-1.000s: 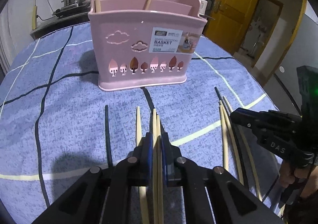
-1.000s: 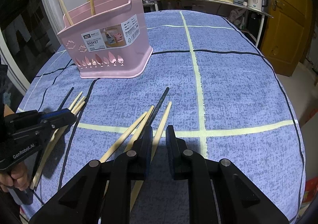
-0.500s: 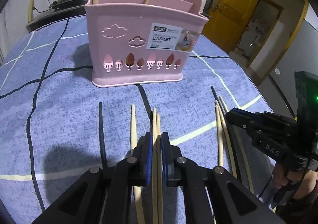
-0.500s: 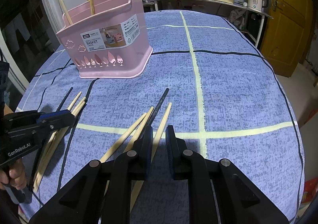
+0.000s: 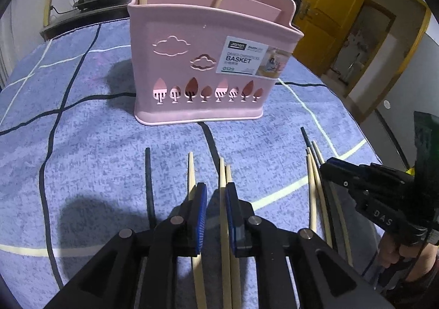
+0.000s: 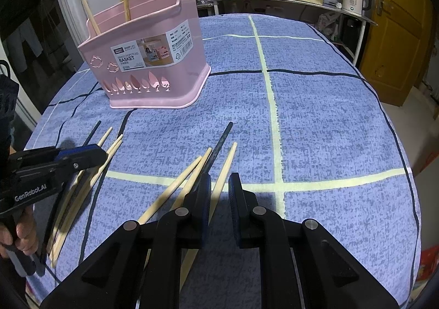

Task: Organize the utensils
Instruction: 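Close the right tool on another chopstick while the left tool holds its chopstick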

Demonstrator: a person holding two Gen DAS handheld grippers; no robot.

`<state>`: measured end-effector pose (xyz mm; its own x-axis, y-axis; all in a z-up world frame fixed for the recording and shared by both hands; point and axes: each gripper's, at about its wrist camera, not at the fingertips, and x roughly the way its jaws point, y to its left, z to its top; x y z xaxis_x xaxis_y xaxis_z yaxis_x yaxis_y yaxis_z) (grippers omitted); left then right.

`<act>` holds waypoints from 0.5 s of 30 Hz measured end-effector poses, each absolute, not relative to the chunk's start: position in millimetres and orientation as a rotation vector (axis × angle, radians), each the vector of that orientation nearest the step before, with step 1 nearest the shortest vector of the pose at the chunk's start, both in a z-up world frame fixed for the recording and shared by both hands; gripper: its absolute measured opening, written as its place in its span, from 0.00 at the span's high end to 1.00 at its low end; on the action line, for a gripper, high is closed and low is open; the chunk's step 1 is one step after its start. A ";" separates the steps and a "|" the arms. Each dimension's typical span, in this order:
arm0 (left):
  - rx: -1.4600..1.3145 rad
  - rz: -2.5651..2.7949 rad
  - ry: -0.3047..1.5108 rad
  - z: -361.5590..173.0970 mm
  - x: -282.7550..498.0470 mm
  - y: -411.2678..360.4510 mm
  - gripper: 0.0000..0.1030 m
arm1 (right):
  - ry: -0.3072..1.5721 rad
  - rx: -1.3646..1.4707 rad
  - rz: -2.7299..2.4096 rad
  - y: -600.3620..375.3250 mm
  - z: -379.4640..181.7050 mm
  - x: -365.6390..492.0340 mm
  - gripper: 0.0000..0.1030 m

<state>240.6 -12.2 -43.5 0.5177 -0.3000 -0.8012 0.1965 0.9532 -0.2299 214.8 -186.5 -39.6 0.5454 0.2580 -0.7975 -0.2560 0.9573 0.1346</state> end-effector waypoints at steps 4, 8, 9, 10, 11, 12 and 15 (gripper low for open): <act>-0.033 -0.289 0.975 -42.3 240.1 -22.3 0.87 | 0.945 0.001 0.303 -187.1 -39.9 215.1 0.86; 0.035 -0.274 0.964 -42.4 244.4 -31.0 0.86 | 0.945 0.002 0.301 -187.5 -39.8 215.0 0.86; 0.043 -0.272 0.963 -41.7 245.3 -31.5 0.86 | 0.945 0.000 0.301 -187.6 -39.8 215.1 0.86; 0.051 -0.267 0.963 -41.8 247.1 -32.5 0.86 | 0.946 -0.001 0.301 -187.6 -39.5 215.2 0.86; 0.063 -0.260 0.967 -41.5 249.1 -34.5 0.86 | 0.947 0.000 0.302 -187.7 -39.5 215.4 0.87; 0.073 -0.258 0.969 -41.6 250.2 -35.0 0.86 | 0.948 0.001 0.302 -187.8 -39.4 215.6 0.87; 0.128 -0.257 0.988 -44.9 253.5 -39.0 0.83 | 0.951 0.001 0.302 -188.0 -39.2 217.5 0.87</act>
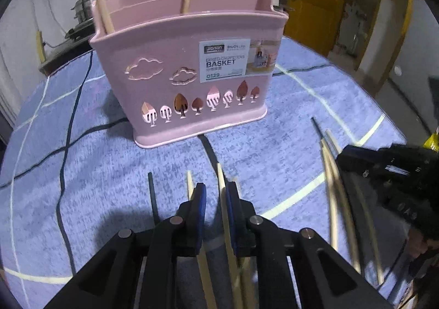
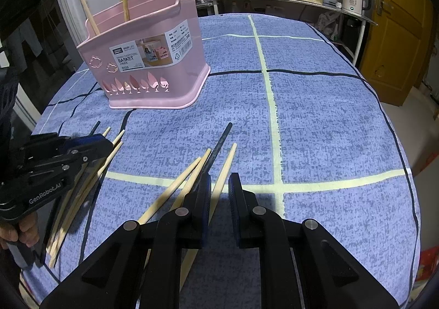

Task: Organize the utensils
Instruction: 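Close the right tool on another chopstick while the left tool holds its chopstick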

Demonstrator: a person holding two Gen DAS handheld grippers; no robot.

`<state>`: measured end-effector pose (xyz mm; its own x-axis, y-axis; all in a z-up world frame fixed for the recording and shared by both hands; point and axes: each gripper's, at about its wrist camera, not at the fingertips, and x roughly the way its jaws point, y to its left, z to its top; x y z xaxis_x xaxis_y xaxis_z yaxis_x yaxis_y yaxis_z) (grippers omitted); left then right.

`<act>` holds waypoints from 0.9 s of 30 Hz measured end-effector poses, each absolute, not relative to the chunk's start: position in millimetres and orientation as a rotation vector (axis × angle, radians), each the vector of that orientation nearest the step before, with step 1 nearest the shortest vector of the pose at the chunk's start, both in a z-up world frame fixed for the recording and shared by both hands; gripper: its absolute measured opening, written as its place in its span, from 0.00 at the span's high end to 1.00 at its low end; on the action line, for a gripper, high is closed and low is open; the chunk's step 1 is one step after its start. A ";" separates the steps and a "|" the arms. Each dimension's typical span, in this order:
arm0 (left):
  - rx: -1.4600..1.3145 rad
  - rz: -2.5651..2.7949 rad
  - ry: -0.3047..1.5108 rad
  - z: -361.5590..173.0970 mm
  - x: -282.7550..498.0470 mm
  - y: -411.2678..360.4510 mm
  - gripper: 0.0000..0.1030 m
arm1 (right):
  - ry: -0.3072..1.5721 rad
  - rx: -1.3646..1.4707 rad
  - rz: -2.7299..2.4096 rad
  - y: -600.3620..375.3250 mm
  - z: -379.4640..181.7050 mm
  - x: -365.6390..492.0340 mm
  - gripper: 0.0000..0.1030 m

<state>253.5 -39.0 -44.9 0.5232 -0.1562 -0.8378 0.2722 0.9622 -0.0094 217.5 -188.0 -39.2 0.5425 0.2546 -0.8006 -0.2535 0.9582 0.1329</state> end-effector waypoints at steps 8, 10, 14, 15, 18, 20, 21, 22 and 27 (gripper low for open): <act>0.177 -0.249 0.971 -44.8 252.4 -46.2 0.83 | 0.952 -0.010 0.288 -187.3 -39.5 226.5 0.87; 0.177 -0.249 0.975 -44.0 255.0 -47.0 0.83 | 0.957 -0.008 0.280 -188.0 -39.1 231.2 0.87; 0.187 -0.245 0.973 -42.9 255.2 -54.1 0.88 | 0.958 -0.017 0.270 -187.5 -39.0 238.1 0.89; 0.191 -0.246 0.971 -42.8 255.0 -56.3 0.90 | 0.957 -0.022 0.264 -187.0 -39.0 238.9 0.91; 0.207 -0.245 0.968 -43.0 254.0 -61.7 0.95 | 0.955 -0.039 0.261 -184.4 -38.8 239.8 0.92; 0.197 -0.256 0.977 -41.8 254.8 -63.7 0.96 | 0.959 -0.041 0.267 -183.8 -38.2 240.9 0.92; 0.173 -0.269 0.984 -39.9 254.8 -62.8 0.96 | 0.961 -0.027 0.279 -185.3 -36.7 241.2 0.93; 0.160 -0.273 0.982 -38.2 255.2 -63.1 0.96 | 0.958 -0.018 0.283 -186.4 -34.6 241.3 0.94; 0.102 -0.301 0.934 -14.7 244.9 -54.3 0.96 | 0.916 0.016 0.305 -192.9 -16.6 235.4 0.95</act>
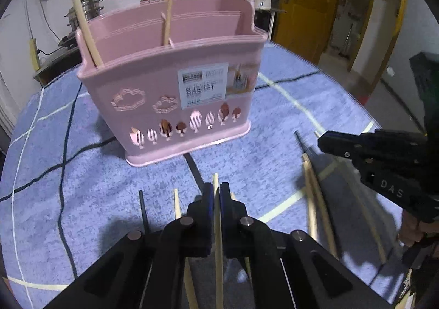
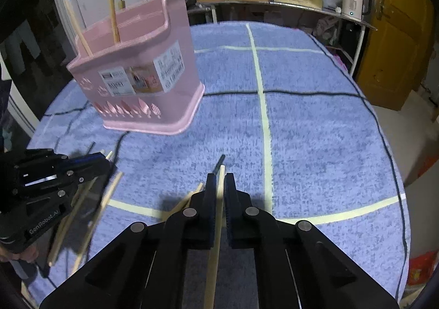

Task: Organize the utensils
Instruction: 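Lift both held chopsticks upright and carry them over the pink basket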

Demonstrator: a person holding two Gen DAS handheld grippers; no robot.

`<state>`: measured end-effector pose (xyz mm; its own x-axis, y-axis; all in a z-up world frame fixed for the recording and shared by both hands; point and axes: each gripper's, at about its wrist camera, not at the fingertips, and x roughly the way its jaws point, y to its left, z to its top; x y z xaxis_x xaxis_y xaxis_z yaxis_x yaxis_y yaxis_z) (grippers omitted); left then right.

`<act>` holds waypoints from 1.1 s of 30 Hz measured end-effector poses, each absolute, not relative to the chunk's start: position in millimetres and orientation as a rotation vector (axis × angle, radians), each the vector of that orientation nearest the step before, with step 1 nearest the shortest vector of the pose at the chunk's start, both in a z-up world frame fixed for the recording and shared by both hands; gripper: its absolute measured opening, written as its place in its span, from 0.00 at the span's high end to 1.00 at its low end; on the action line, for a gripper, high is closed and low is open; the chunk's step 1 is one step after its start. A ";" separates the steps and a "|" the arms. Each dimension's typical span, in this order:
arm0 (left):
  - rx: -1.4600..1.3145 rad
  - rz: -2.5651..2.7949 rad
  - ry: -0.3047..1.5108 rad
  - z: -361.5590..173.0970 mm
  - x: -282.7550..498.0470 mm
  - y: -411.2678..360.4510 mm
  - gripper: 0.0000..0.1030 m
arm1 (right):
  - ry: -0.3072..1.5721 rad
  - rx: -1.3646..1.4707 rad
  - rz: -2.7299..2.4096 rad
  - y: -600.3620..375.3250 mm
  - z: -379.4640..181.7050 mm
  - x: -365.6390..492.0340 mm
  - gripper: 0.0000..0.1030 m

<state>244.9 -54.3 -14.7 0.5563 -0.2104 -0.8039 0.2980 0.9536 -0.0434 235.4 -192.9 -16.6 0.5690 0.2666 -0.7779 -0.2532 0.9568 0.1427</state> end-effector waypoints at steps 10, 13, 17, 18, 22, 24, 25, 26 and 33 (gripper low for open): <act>0.062 -0.331 0.761 73.8 214.5 -34.0 0.96 | 0.767 0.056 0.364 -195.2 44.9 214.9 0.95; 0.058 -0.333 0.714 97.2 209.4 -28.6 0.96 | 0.720 0.056 0.377 -194.4 63.0 208.1 0.95; 0.045 -0.334 0.671 119.7 198.9 -21.2 0.96 | 0.670 0.062 0.391 -194.0 82.4 200.2 0.95; 0.043 -0.333 0.663 123.4 197.7 -20.8 0.96 | 0.662 0.063 0.395 -193.7 85.4 199.1 0.95; 0.038 -0.334 0.643 133.6 191.6 -17.9 0.96 | 0.632 0.062 0.402 -193.5 96.5 193.1 0.95; 0.037 -0.335 0.638 135.3 191.3 -16.4 0.96 | 0.622 0.059 0.405 -192.2 100.6 191.2 0.95; 0.036 -0.336 0.637 136.9 190.9 -16.0 0.96 | 0.619 0.058 0.408 -192.1 102.3 190.7 0.95; 0.033 -0.338 0.637 138.5 190.2 -15.6 0.96 | 0.613 0.057 0.411 -191.2 104.9 189.3 0.95; 0.033 -0.335 0.634 144.1 189.8 -11.9 0.96 | 0.572 0.042 0.430 -187.4 118.0 181.6 0.95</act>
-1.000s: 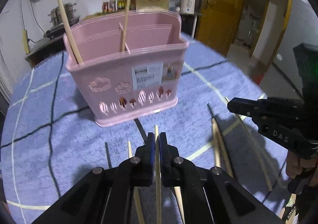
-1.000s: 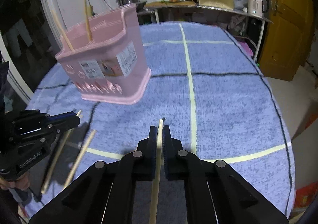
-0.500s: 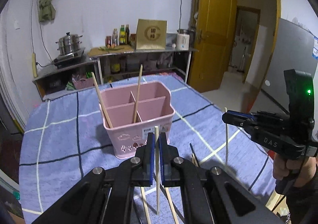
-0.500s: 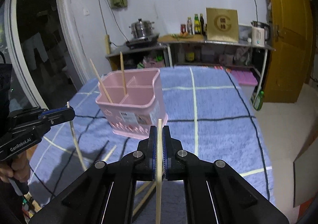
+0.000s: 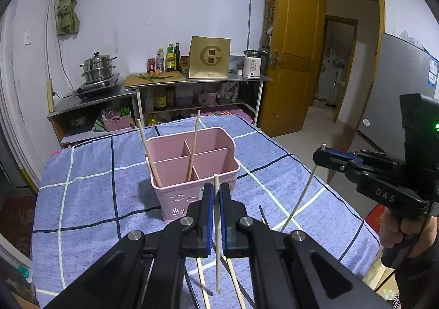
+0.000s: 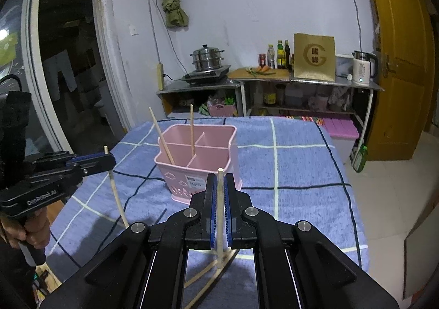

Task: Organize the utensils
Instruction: 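Lift both held chopsticks upright and carry them over the pink basket, then lower the chopsticks into the basket and open both tools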

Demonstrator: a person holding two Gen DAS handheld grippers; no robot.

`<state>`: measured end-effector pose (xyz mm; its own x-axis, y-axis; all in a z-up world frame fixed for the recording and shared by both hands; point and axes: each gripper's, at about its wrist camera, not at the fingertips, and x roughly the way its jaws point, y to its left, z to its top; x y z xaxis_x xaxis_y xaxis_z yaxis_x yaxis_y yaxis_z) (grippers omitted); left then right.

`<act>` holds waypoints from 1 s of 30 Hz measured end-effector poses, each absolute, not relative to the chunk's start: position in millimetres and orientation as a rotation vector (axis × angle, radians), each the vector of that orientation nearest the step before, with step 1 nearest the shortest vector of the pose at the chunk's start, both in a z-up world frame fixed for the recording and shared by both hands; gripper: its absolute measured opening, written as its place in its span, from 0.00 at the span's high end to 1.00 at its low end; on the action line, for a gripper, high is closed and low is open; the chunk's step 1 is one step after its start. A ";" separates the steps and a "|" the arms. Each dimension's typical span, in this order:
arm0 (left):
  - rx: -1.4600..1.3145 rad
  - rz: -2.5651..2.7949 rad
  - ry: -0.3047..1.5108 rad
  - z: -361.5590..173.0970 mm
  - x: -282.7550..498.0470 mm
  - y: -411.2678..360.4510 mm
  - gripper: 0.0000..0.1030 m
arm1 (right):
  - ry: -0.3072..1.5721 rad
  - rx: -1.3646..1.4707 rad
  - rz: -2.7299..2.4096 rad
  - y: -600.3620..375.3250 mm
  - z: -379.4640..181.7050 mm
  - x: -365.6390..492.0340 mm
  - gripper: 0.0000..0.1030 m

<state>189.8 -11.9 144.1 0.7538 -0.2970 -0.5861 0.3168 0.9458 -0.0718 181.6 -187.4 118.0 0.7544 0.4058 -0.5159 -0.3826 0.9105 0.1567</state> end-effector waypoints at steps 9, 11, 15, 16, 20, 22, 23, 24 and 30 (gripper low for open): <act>0.020 -0.304 0.616 165.7 205.7 -1.2 0.96 | 0.520 0.044 0.475 -172.1 139.3 187.9 0.95; 0.011 -0.293 0.596 176.7 211.6 3.7 0.96 | 0.504 0.050 0.490 -167.1 146.2 192.2 0.95; -0.021 -0.282 0.562 197.4 225.0 14.6 0.96 | 0.468 0.066 0.519 -157.2 160.4 202.4 0.95; -0.026 -0.279 0.554 202.5 228.8 16.9 0.96 | 0.462 0.068 0.523 -155.2 163.0 204.2 0.95; -0.039 -0.263 0.507 223.8 245.2 24.8 0.96 | 0.425 0.078 0.536 -145.4 176.0 216.6 0.95; -0.047 -0.256 0.487 231.3 254.2 28.2 0.96 | 0.414 0.087 0.539 -140.8 180.3 224.6 0.95; -0.045 -0.249 0.475 234.3 258.7 29.2 0.96 | 0.410 0.091 0.539 -139.4 181.2 227.9 0.95; -0.050 -0.246 0.470 236.5 264.1 30.2 0.96 | 0.407 0.095 0.539 -137.9 181.7 231.4 0.95; -0.045 -0.241 0.442 241.0 291.6 31.1 0.96 | 0.396 0.127 0.542 -131.1 184.6 256.5 0.95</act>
